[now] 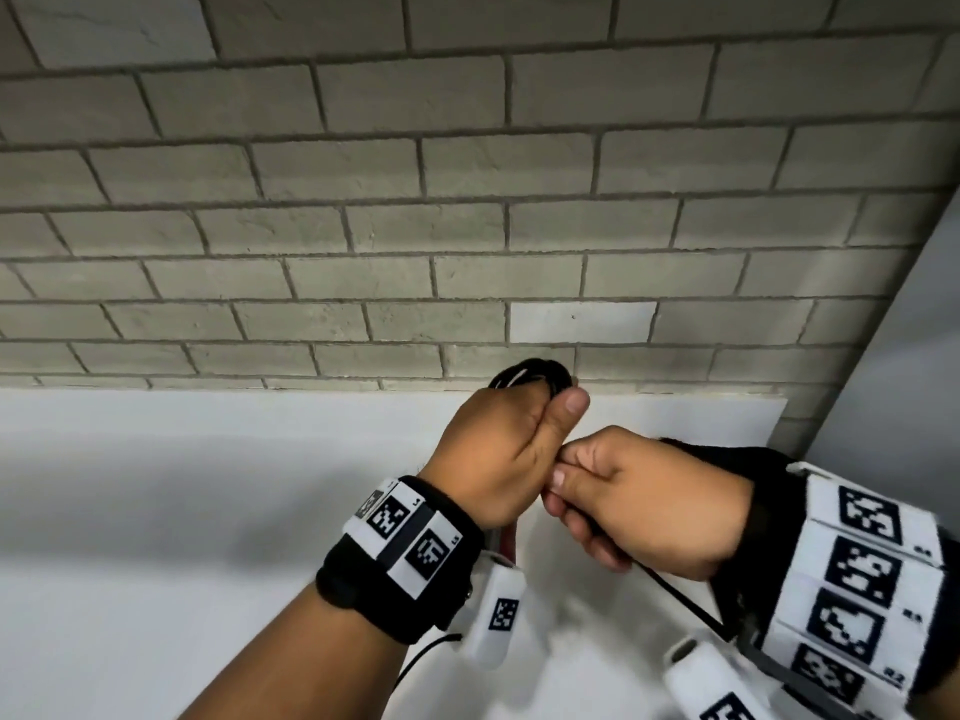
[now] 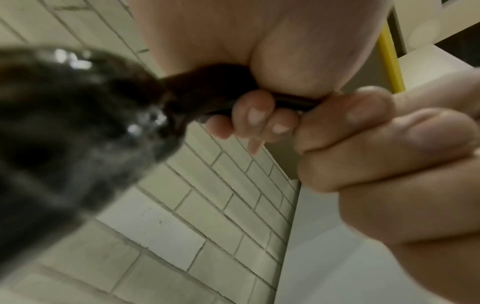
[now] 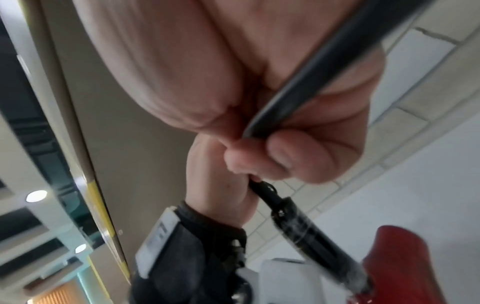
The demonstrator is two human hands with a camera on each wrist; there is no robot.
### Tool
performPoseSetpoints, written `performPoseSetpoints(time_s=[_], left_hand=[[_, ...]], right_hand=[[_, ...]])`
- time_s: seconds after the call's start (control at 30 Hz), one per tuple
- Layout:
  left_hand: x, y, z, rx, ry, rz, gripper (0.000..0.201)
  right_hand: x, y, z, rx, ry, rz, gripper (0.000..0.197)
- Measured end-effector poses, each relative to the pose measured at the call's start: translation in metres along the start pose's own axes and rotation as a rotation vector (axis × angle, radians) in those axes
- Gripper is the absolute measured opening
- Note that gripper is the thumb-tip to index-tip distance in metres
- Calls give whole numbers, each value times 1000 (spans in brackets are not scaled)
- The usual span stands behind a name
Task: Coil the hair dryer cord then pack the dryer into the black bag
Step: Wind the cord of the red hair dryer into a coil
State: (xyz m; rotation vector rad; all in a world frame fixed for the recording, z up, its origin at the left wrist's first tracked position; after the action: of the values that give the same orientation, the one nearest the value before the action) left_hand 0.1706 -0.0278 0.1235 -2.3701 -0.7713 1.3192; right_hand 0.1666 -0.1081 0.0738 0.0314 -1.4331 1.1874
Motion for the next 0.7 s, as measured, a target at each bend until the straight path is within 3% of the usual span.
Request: performPoseSetpoints(time_s=[0.07,0.2,0.23,0.3,0.4,0.47,0.5,0.57,0.63,0.7], left_hand=[[-3,4,3,60,28,-24,69],[1,-10,4,72,59,-81,54],[0,-12,5,85,59,-48,53],[-6,-9,12,159,70,38,55],[-30,-3,25,278,116,186,46],[-31,-2,26,300,108,202,42],[-30,-3,26,296,82,242,43],[-25,-6,26,302,11,337,42],[-25,-7,28,324,-4,386,29],[-30,-7,32,342,6,433,17]], right_hand=[[3,-5,4,-7,-14,40,36],[23,-19,22,-91,-141,530,23],[25,-21,24,-91,-146,553,24],[21,-27,21,-46,-108,338,32],[9,-36,10,-18,28,-233,38],[10,-39,9,-13,25,-292,31],[18,-43,11,-34,-56,-208,25],[45,-59,25,-179,-316,196,20],[72,-73,42,-378,-525,533,15],[92,-71,57,-449,-683,744,16]])
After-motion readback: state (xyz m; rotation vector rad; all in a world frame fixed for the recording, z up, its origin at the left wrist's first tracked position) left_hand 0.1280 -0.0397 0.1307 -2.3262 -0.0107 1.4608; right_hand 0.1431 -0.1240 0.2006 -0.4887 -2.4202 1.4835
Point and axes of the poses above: each hand's wrist, its own z-axis away from the middle knuckle, its own y-axis out of the palm, x = y × z, the point moved 10 cm from there along -z, towards the middle knuckle, and after that the axes turned 13 degrees about z, right-handed, at the moved point
